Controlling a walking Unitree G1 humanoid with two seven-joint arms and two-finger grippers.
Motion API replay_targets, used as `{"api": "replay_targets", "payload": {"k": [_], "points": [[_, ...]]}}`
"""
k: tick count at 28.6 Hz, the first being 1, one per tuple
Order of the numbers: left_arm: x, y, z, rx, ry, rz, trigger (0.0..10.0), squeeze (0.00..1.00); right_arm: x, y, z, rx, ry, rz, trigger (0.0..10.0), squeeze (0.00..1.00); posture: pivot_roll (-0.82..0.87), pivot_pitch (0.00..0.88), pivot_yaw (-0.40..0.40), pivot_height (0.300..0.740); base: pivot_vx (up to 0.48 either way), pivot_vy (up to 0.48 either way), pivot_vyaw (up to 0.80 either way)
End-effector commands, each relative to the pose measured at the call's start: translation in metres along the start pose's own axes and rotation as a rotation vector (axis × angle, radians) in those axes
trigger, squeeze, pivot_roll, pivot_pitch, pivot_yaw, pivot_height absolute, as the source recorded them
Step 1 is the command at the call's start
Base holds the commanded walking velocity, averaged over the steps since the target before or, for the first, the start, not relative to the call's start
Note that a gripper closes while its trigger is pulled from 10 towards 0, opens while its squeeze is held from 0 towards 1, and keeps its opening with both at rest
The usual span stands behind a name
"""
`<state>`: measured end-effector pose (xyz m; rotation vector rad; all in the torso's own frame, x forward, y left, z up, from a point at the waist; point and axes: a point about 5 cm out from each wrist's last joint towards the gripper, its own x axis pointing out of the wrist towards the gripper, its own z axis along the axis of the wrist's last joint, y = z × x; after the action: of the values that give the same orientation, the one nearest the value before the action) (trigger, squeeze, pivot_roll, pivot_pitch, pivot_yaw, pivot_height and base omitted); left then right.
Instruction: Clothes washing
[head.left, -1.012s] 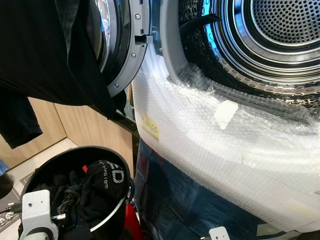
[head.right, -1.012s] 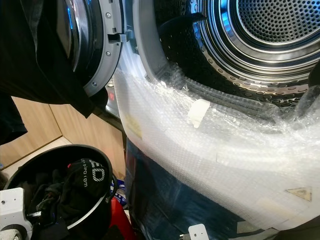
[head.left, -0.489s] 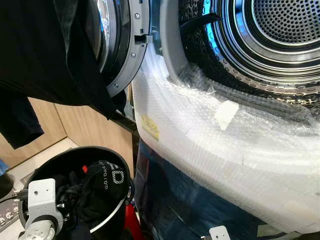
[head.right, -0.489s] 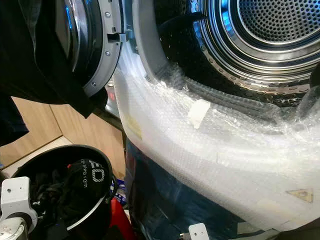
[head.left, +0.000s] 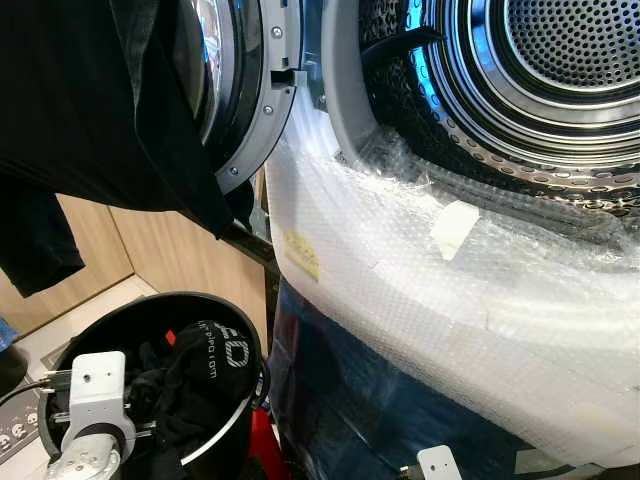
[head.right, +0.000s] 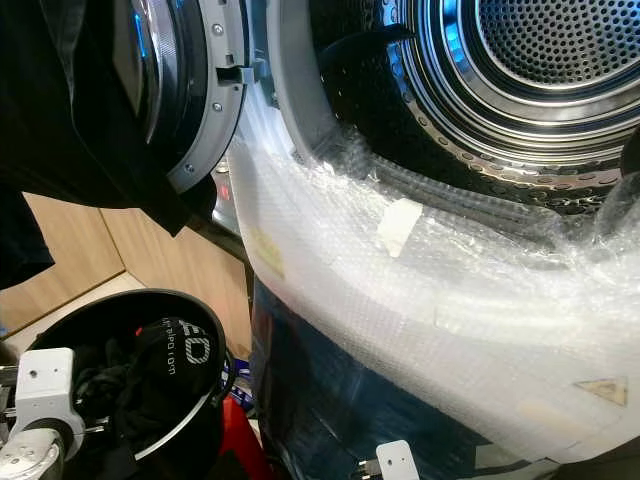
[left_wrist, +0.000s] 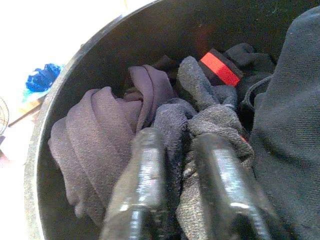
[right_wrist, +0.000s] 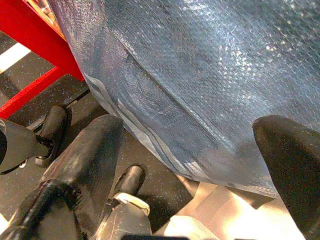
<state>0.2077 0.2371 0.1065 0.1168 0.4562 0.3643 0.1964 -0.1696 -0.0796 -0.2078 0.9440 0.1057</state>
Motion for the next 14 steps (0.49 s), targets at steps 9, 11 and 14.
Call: {"api": "replay_targets", "payload": {"k": [9,11,14], "points": [[0.0011,-0.0083,-0.0081,0.057,0.067,-0.04,10.0,0.0,-0.0007,-0.003,-0.0031,-0.005,0.002,-0.001,10.0,0.0,0.35,0.0,-0.042,0.74,0.0,0.0,0.0],[0.0,-0.0091,-0.01,0.069,0.069,-0.04,10.0,0.0,-0.0008,-0.0035,-0.0034,-0.004,0.003,-0.002,10.0,0.0,0.35,0.0,-0.046,0.74,0.0,0.0,0.0],[-0.0014,-0.0078,-0.0122,0.075,0.076,-0.02,10.0,1.0,-0.0009,-0.0041,-0.0038,-0.005,0.004,-0.003,10.0,0.0,0.35,0.0,-0.045,0.74,0.0,0.0,0.0]]}}
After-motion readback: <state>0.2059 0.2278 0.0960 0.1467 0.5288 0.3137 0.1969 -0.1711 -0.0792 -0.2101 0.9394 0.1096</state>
